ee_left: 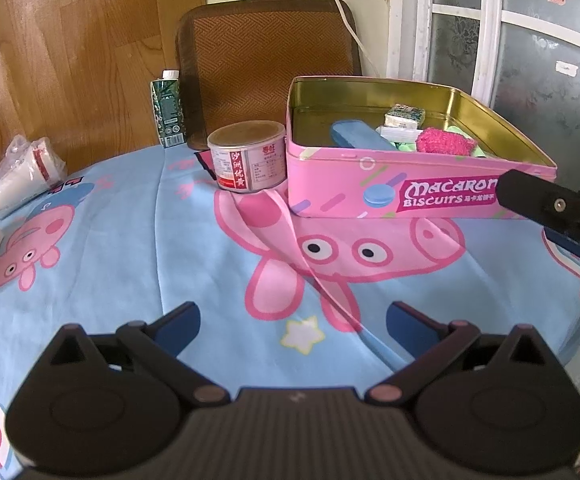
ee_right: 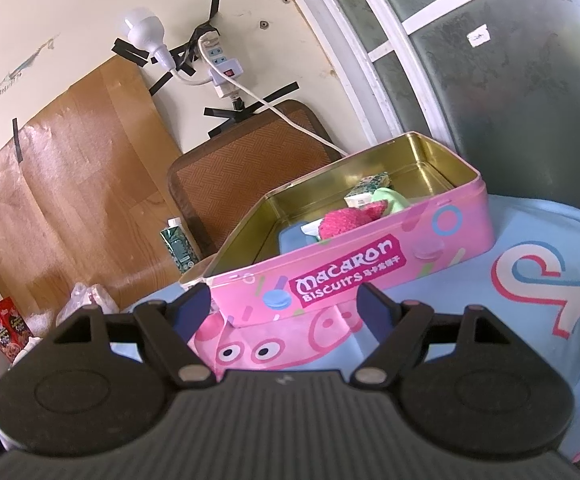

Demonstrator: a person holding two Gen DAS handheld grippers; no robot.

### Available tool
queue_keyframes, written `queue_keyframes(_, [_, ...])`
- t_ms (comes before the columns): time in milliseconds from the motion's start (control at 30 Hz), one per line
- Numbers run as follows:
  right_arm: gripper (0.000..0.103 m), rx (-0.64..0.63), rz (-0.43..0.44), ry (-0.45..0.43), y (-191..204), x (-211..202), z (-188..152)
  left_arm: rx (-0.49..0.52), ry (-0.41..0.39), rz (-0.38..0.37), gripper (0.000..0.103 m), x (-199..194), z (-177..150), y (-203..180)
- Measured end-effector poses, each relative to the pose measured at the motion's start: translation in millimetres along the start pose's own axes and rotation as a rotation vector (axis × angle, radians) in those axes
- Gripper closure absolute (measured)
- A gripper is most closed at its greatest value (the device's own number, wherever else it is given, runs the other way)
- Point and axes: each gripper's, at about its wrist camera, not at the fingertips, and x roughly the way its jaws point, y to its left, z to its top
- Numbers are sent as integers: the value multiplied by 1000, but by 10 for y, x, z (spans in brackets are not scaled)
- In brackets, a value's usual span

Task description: Organize soft objects

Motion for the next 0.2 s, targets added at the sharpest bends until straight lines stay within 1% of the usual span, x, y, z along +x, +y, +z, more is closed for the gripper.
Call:
queue_keyframes(67, [21, -5, 0, 1, 6, 7, 1, 3, -7, -18, 0, -12, -6, 7])
queue_keyframes(200, [21, -12, -5, 3, 20, 28, -7, 20, -23, -23, 0, -29, -16, -13])
